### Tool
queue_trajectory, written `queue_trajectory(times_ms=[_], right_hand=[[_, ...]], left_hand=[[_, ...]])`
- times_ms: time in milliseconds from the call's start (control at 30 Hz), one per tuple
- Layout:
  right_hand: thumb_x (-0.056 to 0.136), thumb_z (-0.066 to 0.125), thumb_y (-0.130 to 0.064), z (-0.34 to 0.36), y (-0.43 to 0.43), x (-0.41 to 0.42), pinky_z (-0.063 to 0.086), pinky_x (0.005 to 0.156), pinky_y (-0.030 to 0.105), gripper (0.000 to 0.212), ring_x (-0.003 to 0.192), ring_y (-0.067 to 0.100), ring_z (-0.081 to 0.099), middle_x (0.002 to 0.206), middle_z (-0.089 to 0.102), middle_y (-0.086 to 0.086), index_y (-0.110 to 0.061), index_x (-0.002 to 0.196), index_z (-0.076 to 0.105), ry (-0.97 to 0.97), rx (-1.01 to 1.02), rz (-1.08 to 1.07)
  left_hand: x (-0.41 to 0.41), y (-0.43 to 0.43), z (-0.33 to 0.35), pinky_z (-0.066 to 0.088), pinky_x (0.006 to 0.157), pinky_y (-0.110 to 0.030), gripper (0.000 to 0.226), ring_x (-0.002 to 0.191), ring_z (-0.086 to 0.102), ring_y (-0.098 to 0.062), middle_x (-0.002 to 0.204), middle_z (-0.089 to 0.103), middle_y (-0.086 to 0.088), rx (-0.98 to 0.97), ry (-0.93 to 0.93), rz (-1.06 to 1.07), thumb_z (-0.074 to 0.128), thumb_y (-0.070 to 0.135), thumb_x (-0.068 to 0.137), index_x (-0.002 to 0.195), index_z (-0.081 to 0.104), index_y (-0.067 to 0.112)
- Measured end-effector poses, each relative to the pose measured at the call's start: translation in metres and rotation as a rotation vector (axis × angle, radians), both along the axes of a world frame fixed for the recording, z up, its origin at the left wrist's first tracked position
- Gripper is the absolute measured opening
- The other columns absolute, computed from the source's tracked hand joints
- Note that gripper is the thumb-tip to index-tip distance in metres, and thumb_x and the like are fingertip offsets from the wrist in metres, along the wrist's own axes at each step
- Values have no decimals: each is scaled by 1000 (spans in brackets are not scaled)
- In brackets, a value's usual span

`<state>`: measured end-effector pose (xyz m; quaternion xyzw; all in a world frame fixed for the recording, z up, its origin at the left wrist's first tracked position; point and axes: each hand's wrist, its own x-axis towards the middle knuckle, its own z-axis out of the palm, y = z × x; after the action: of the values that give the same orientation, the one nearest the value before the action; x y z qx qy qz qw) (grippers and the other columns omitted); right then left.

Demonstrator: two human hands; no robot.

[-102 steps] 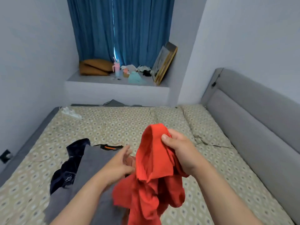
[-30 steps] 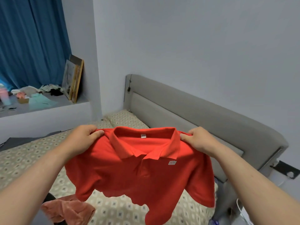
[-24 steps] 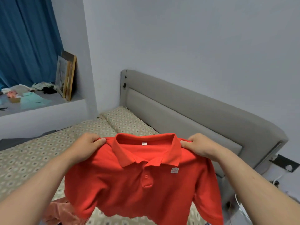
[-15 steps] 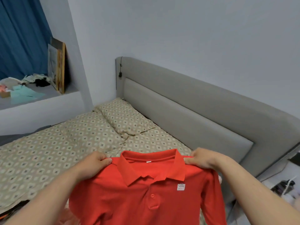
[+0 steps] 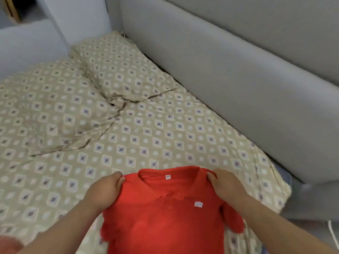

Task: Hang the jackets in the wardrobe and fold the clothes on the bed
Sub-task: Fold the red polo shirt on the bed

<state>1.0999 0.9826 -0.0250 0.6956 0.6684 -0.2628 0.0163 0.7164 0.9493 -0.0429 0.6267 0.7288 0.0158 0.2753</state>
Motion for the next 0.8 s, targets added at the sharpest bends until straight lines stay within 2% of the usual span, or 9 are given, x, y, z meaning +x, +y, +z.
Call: queue_trajectory(times_ms=[100, 200, 267, 333, 433, 500, 567, 667, 800], right_hand=[[103, 33, -47, -67, 32, 3, 38, 69, 33, 40, 80, 19, 59, 72, 51, -11, -30, 70, 44, -27, 16, -2], [103, 26, -51, -120, 71, 1, 39, 67, 34, 38, 88, 23, 64, 82, 62, -6, -29, 79, 45, -130, 114, 60], [102, 24, -53, -142, 101, 3, 39, 67, 36, 43, 89, 27, 65, 89, 67, 0, -26, 84, 52, -194, 199, 115], [102, 22, -52, -158, 136, 4, 41, 66, 38, 47, 86, 31, 66, 88, 68, 5, -22, 86, 55, -225, 302, 168], [100, 19, -53, -173, 196, 3, 36, 62, 37, 45, 81, 31, 64, 87, 66, 4, -24, 83, 49, -251, 424, 206], [98, 15, -54, -179, 237, -3, 36, 64, 37, 44, 81, 31, 64, 87, 65, 4, -27, 79, 43, -256, 461, 220], [99, 15, -55, -182, 273, -11, 34, 63, 36, 45, 81, 31, 64, 88, 65, 4, -28, 79, 45, -272, 479, 206], [99, 17, -57, -196, 304, -17, 31, 58, 34, 55, 73, 30, 62, 83, 66, 4, -26, 79, 58, -316, 530, 178], [94, 17, -64, -199, 307, -15, 29, 55, 32, 51, 62, 24, 50, 75, 62, 0, -30, 69, 45, -288, 506, 147]], left_hand=[[1, 35, -64, 37, 62, -33, 28, 79, 64, -26, 67, 51, 7, 37, 91, -11, 36, 42, 103, 78, 39, 29], [2, 76, -111, 38, 61, -34, 27, 79, 64, -27, 76, 56, 5, 165, 197, -11, 36, 41, 102, 77, 30, 33], [1, 106, -132, 41, 61, -37, 24, 81, 63, -33, 82, 60, -5, 258, 272, -38, 37, 39, 101, 78, 36, 30], [0, 140, -148, 38, 61, -38, 27, 81, 63, -37, 84, 60, -12, 344, 340, -28, 39, 36, 101, 82, 49, 19], [-6, 195, -166, 36, 64, -39, 32, 87, 63, -40, 93, 63, -16, 397, 397, -8, 37, 38, 102, 99, 59, 14], [-13, 232, -172, 35, 65, -39, 35, 89, 64, -40, 96, 65, -16, 430, 427, -5, 34, 40, 102, 103, 59, 16], [-21, 266, -176, 36, 66, -40, 35, 90, 64, -41, 96, 66, -17, 456, 448, 21, 32, 41, 102, 96, 55, 15], [-28, 297, -182, 37, 63, -37, 34, 86, 65, -41, 91, 68, -17, 486, 407, 83, 33, 45, 102, 81, 47, 21], [-32, 297, -188, 39, 61, -36, 43, 78, 66, -43, 81, 68, -19, 545, 387, 107, 41, 49, 100, 79, 59, 17]])
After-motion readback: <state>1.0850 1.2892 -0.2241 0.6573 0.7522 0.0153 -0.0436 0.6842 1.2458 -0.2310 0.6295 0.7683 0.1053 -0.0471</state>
